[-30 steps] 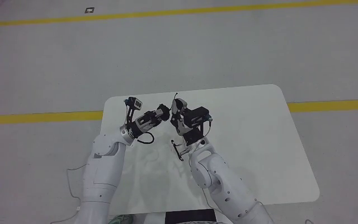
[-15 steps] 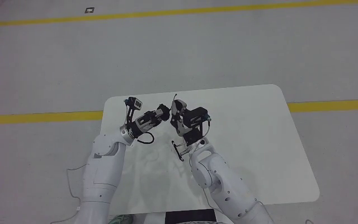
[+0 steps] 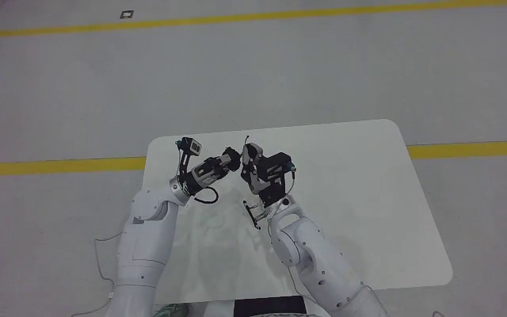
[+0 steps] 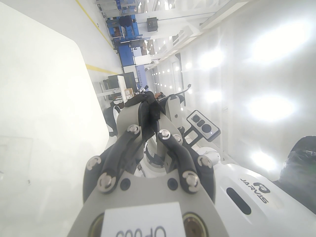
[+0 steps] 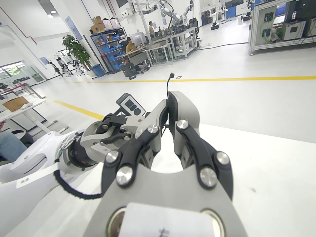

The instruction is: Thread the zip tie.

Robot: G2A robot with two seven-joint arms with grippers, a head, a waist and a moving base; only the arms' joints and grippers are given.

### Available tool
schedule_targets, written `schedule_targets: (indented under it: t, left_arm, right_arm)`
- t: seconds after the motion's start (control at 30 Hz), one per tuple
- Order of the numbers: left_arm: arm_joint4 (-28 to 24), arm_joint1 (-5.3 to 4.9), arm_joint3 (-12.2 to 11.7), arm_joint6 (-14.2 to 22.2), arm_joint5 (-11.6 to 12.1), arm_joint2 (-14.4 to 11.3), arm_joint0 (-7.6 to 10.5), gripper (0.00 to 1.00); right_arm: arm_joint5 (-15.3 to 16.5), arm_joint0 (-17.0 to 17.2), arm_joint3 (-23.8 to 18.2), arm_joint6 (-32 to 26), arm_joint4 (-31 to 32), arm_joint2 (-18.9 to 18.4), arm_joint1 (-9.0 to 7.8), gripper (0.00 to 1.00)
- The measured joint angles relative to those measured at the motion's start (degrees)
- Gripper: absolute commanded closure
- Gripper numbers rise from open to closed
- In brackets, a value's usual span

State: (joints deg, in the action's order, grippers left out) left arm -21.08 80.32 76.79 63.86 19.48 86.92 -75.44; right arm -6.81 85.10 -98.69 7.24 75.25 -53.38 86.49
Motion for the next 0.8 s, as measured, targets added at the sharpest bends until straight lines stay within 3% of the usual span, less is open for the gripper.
schedule_targets:
  t: [0.33,0.8]
  left_arm:
    - [0.0,0.0,0.0,0.0,0.0,0.0,0.0,1.0]
    - [0.0,0.0,0.0,0.0,0.0,0.0,0.0,1.0]
  right_arm:
    - [-0.9,0.1,-0.2,0.7,0.2,-0.2,0.07,1.0]
    - [0.4,0.8,-2.3,2.0,-0.5,-0.5,-0.01,1.0]
